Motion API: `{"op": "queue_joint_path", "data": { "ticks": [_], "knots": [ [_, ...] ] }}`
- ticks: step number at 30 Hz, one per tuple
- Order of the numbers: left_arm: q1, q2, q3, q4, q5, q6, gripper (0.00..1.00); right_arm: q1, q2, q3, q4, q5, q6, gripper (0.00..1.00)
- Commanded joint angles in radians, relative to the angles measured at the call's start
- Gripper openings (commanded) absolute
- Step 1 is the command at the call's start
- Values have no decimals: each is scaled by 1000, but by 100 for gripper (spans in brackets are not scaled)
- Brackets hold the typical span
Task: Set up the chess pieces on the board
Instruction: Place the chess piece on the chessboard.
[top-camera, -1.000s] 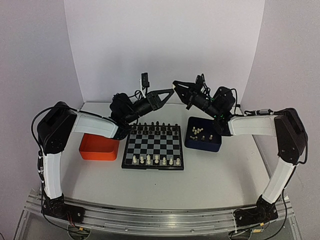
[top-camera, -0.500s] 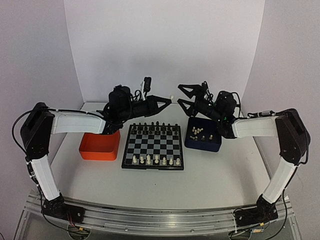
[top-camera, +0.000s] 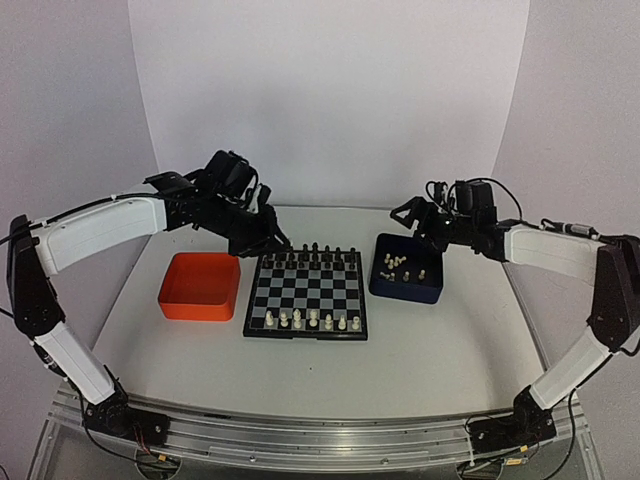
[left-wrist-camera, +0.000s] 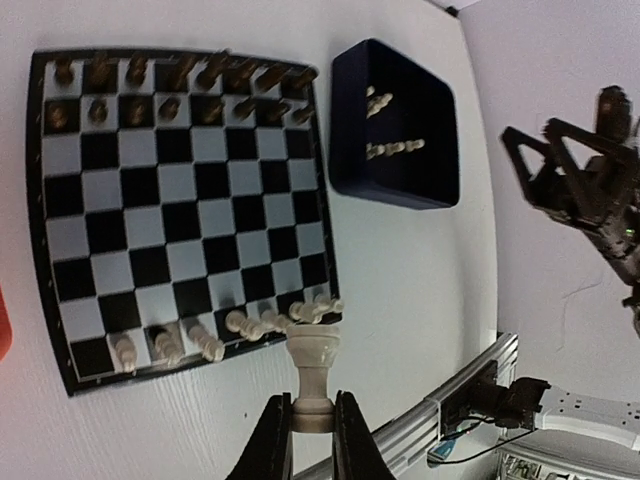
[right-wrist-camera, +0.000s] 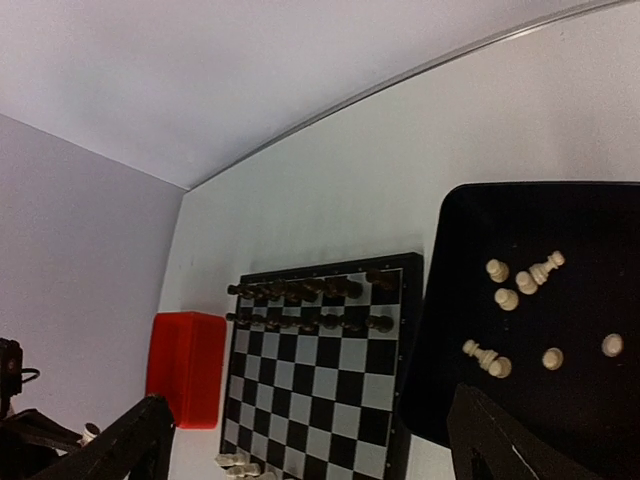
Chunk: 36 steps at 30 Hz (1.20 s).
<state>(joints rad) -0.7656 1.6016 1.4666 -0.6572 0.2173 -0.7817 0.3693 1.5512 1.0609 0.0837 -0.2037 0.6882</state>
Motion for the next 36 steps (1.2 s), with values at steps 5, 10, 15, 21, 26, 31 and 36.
{"op": "queue_joint_path", "data": {
  "ticks": [5,10,15,21,26,31,36],
  "knots": [
    [62,-33,-18,-485,99,-182,0,1,-119,63,-372,307,-401,95],
    [118,9,-68,-471,203,-145,0,1,-132,45,-437,415,-477,95],
    [142,172,22,-503,253,-45,0,2,-152,23,-441,432,-502,96],
    [163,359,167,-608,262,66,0,1,-176,10,-441,423,-514,96],
    [168,394,200,-657,253,85,0,1,-184,0,-440,414,-513,96],
    [176,405,197,-682,247,93,0,1,-175,2,-440,411,-514,97],
    [178,451,242,-709,256,121,0,1,-166,5,-440,406,-515,96]
  ]
}}
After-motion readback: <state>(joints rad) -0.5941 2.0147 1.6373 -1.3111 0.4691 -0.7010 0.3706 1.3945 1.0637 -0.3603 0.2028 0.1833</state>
